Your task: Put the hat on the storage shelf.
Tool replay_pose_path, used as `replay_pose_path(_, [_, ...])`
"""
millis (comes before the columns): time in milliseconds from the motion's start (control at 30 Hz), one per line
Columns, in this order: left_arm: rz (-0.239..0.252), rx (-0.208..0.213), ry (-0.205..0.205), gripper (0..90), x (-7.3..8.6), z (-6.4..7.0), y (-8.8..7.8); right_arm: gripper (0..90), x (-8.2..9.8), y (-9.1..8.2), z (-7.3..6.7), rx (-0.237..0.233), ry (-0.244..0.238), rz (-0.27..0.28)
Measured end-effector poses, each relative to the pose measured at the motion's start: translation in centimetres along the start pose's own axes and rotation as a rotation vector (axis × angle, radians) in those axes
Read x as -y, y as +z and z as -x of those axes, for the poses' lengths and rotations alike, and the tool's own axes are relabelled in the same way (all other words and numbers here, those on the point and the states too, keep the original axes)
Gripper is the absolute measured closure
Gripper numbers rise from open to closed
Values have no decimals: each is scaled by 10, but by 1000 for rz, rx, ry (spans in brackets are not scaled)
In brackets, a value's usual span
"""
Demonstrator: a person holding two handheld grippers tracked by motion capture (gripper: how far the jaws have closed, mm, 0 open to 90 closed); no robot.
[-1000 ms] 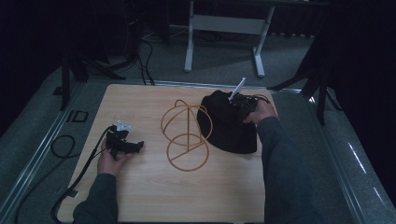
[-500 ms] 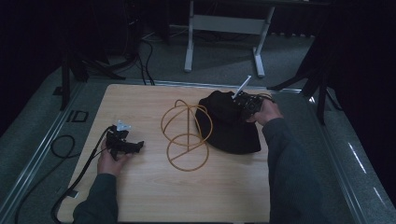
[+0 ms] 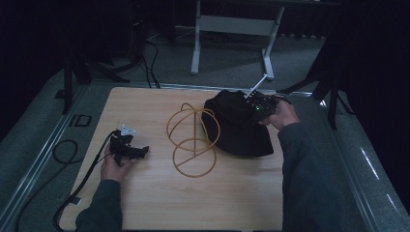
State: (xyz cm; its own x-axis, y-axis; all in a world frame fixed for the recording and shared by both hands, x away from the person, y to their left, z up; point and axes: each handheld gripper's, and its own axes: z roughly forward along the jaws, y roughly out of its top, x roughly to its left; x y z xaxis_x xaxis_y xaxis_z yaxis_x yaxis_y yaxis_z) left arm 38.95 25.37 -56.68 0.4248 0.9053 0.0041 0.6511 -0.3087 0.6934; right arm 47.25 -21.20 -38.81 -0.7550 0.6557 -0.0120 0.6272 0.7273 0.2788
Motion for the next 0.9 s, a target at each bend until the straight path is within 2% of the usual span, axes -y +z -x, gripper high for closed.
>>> replay_pose_path(300, [0, 0, 0, 20, 0, 0, 0, 871, 8, -13, -2, 3, -21, 30])
replay_pose_path(900, [-1, 0, 1, 20, 0, 0, 0, 871, 29, -44, 3, 11, -12, 79])
